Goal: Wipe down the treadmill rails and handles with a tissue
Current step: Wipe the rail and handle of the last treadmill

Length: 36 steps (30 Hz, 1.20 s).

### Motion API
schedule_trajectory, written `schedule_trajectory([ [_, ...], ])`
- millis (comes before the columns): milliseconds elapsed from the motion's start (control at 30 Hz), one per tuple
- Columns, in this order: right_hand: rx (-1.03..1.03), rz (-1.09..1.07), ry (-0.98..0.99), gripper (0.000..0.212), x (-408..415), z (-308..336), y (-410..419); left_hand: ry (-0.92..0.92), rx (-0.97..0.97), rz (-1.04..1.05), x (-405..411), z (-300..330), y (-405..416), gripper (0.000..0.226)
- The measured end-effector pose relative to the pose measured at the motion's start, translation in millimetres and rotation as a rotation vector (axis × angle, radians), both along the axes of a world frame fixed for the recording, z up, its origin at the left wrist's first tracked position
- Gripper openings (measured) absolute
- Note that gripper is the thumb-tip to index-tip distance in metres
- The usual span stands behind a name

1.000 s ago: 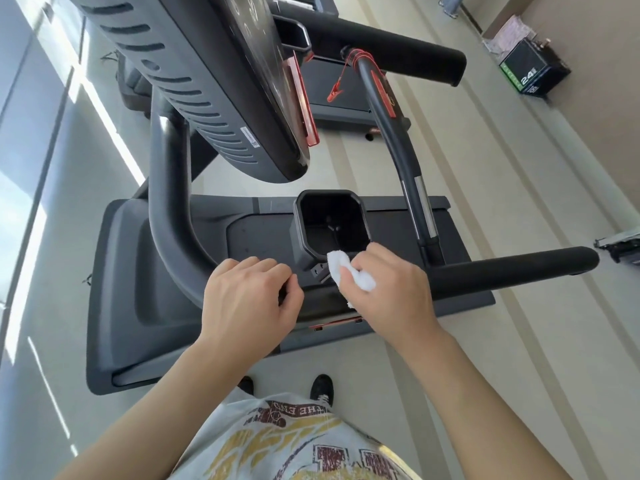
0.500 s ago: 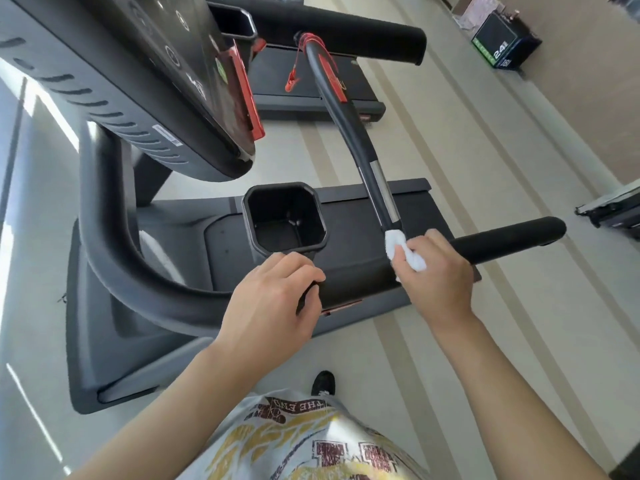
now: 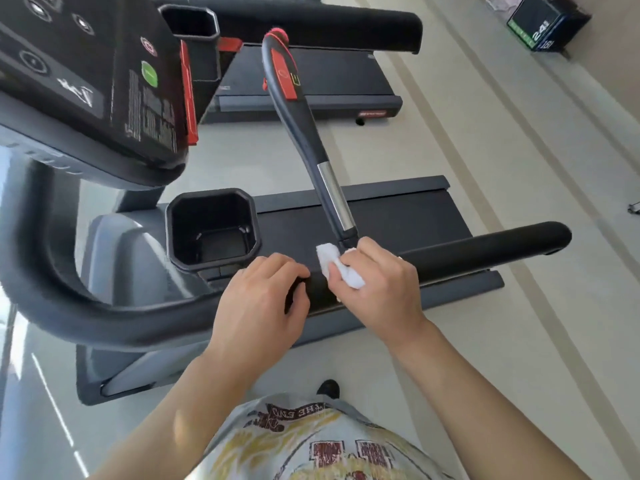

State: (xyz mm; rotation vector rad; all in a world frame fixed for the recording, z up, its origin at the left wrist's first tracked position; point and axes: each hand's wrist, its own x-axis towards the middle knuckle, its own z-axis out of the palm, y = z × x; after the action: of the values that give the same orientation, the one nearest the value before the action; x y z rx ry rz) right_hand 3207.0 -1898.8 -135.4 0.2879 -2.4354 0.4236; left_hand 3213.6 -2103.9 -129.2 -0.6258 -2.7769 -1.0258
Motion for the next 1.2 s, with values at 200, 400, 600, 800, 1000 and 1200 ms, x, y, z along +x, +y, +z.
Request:
schedule_trajectory([
  [200, -0.003, 0.05, 0.011, 0.025, -12, -3, 66, 0.005, -0.053, 0.101, -5, -2, 55, 0.02],
  [400, -0.067, 0.104, -0.063, 0.029, -16, 1, 80, -0.037, -0.064, 0.178, -1, 2, 77, 0.022],
  [600, -0.213, 0.133, -0.224, 0.03, -33, 17, 72, -0.071, -0.064, 0.195, -6, 14, 71, 0.016],
  [800, -0.205, 0.208, -0.376, 0.032, -69, 27, 59, -0.023, -0.021, 0.219, -49, 22, 58, 0.017],
  [1000, -0.003, 0.301, -0.415, 0.019, -101, 6, 44, -0.003, 0.005, 0.24, -84, 9, 40, 0.015],
  [1200, 0.013, 0.273, -0.311, 0.02, -149, 8, 18, 0.096, 0.029, 0.291, -99, -1, 36, 0.016],
])
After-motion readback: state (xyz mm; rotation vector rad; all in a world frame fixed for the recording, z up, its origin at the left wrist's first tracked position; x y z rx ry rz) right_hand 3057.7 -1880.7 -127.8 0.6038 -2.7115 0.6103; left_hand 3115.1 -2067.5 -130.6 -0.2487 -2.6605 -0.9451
